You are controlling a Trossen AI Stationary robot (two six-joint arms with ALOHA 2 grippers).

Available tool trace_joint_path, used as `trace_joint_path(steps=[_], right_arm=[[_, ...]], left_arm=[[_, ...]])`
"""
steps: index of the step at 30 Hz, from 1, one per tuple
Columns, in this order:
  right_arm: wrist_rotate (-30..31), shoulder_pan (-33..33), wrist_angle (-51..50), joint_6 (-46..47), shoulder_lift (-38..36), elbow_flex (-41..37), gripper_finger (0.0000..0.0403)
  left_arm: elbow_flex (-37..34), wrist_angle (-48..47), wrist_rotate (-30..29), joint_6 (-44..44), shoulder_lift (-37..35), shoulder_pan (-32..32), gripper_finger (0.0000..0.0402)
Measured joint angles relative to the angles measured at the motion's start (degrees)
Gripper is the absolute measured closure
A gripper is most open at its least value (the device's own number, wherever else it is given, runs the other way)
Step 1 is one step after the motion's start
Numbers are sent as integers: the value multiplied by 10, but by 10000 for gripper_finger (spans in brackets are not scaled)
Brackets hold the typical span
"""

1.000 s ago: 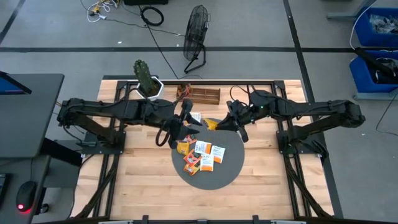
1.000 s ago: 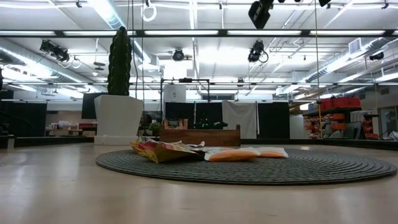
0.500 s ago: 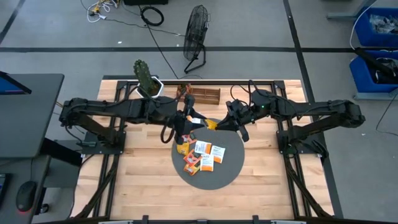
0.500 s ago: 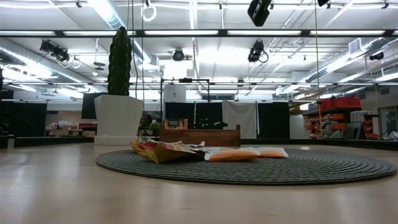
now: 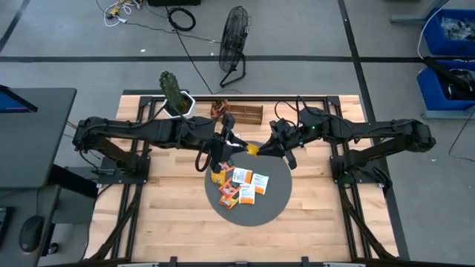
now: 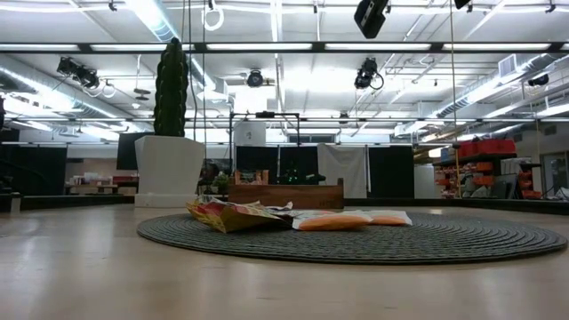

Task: Pick & Place Tea
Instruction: Put the yellow tea bag into the middle section of the wooden organizer

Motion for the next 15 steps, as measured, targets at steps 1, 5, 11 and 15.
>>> trace_joint_path(steps=[1, 5, 11, 15], right_arm=[[0, 0, -1, -1, 0, 0, 377], [0, 0, -6, -2, 0, 0, 371], [-2, 0, -17, 17, 0, 0, 361], [-2, 4, -20, 26, -6, 0, 315]], left_arm=[[0, 0, 0, 0, 0, 0, 352], [0, -2, 0, -1, 0, 0, 393], [0, -5, -11, -5, 0, 0, 397], [0, -14, -36, -38, 0, 1, 398]])
